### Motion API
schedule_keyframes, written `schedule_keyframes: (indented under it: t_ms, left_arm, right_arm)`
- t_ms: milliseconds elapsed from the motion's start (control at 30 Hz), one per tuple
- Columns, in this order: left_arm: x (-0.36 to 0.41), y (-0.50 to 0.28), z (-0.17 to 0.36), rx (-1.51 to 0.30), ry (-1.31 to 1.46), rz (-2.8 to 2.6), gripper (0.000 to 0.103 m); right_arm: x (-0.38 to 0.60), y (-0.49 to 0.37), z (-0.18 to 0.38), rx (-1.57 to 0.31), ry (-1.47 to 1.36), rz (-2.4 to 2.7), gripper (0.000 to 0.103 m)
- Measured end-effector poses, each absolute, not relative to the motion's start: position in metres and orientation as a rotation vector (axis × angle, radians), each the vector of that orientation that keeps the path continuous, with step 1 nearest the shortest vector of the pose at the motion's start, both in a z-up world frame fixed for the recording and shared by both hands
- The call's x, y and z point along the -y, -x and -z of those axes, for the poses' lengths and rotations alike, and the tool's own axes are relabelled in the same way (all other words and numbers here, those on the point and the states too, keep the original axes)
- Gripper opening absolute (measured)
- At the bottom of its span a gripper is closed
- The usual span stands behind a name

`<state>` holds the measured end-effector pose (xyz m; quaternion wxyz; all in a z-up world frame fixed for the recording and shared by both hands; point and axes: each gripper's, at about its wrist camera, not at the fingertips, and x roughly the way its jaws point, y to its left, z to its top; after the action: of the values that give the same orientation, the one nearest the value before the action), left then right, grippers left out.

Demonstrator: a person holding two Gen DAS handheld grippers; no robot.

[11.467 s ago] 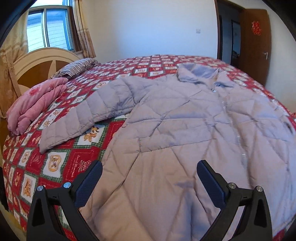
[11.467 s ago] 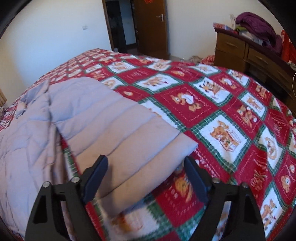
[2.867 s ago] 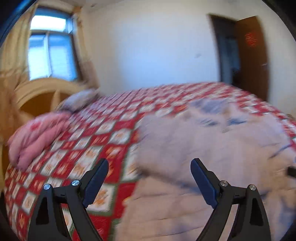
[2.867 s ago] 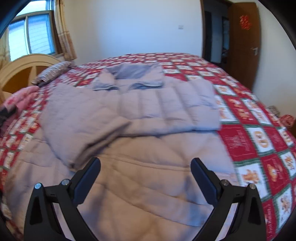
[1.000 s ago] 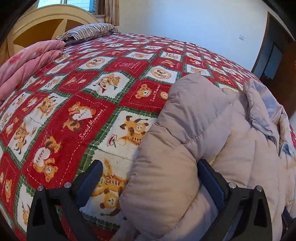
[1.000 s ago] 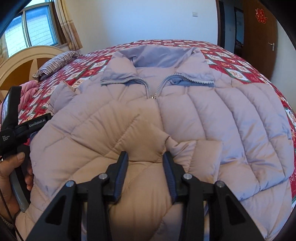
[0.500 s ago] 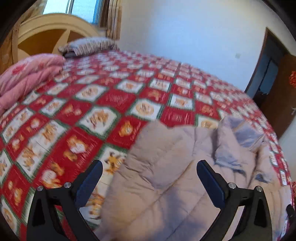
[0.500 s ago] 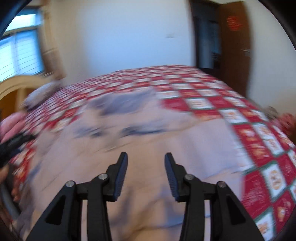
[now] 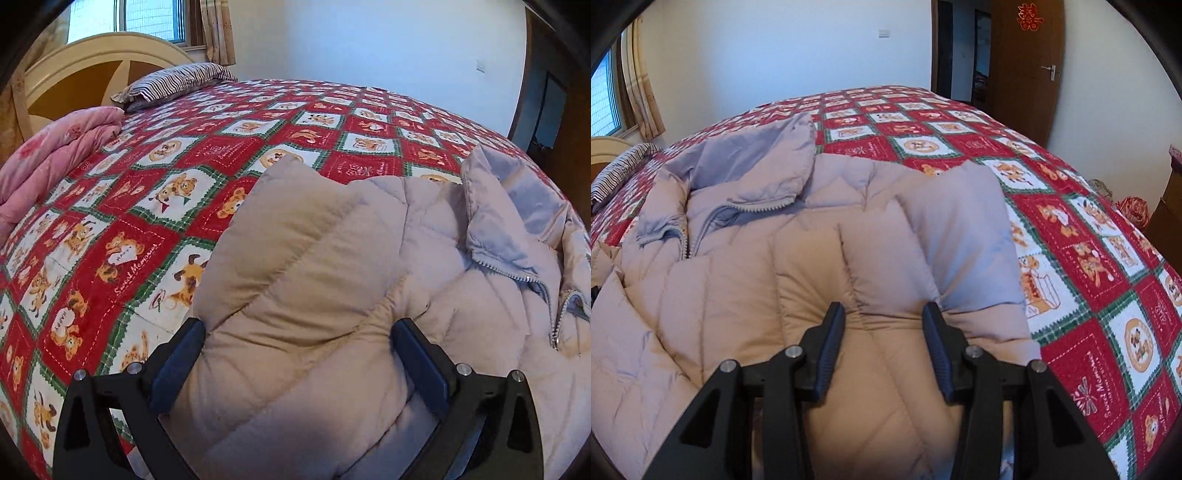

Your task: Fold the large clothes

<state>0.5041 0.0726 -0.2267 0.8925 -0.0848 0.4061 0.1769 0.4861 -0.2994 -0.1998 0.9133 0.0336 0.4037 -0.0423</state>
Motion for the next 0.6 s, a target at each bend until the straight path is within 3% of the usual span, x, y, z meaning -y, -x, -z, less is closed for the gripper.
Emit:
schedule_keyframes:
  t_ms: [300, 433, 600]
  left_arm:
    - [-0.070, -0.506, 0.227, -0.860, 0.163, -0.369, 0.102]
    - [-0.077, -0.499, 0.198, -0.871, 0.176, -0.301, 0.102]
    - [-0.075, -0.513, 0.143, -0.788, 0.186, -0.167, 0.102]
  right_arm:
    - [0.296, -0.482, 0.203, -0.820, -0.051, 0.095, 0.048]
    - [0.296, -0.483, 0.202, -0.834, -0.046, 0.082, 0.049]
    - [0.301, -0.485, 0.175, -0.855, -0.084, -0.032, 0.077]
